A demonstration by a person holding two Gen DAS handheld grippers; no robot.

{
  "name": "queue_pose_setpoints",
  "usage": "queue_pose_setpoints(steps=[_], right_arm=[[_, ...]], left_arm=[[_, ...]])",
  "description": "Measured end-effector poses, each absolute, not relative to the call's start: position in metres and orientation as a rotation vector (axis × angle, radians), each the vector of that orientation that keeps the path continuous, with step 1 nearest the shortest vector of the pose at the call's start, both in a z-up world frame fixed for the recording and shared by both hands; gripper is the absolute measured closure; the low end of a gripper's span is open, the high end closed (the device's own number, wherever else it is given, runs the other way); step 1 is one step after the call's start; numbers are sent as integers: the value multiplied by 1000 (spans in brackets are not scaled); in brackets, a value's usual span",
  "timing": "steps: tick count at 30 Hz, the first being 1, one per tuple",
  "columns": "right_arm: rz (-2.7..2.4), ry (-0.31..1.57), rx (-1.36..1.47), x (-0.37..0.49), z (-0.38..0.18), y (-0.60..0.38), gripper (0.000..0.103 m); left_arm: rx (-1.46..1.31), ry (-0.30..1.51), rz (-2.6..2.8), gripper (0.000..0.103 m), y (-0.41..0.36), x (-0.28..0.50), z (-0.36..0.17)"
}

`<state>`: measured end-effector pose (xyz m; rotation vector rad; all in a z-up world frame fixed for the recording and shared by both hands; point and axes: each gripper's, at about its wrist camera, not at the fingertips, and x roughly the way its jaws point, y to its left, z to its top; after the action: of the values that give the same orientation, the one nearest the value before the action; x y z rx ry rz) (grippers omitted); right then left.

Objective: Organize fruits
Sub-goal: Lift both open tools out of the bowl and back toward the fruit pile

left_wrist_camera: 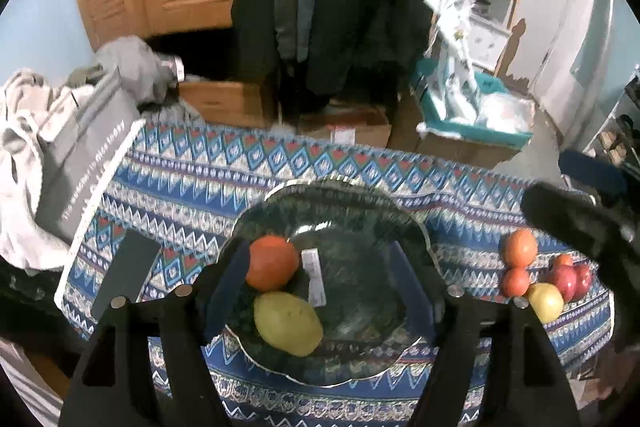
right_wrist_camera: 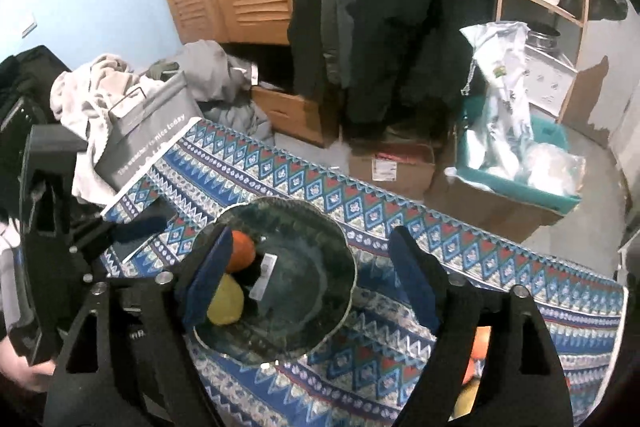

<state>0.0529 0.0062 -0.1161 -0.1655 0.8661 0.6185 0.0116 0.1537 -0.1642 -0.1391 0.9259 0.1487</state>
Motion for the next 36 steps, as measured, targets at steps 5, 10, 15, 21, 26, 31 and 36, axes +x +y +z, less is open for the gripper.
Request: queue_pose_setpoints(steps=[5, 10, 15, 21, 26, 31, 36], right_arm=[[587, 804, -158, 35, -95, -15, 18], [555, 678, -207, 15, -68, -34, 18], [537, 568, -252, -3, -47, -52, 18], [501, 461, -274, -16, -25, -76, 17], [453, 430, -237, -19, -15, -103, 17], [423, 402, -186, -23, -8, -128, 17], [414, 360, -177, -33, -1, -152, 15]], left_arm=[[-113, 871, 138, 26, 143, 7, -146], [-101, 834, 112, 26, 130, 4, -132], [-90, 806, 82, 26, 115, 2, -121], [-63, 777, 47, 26, 94, 0, -108], [-46, 740, 16, 25, 77, -3, -96], [-31, 713, -20, 23, 60, -2, -87], [-18, 703, -50, 22, 43, -2, -81]])
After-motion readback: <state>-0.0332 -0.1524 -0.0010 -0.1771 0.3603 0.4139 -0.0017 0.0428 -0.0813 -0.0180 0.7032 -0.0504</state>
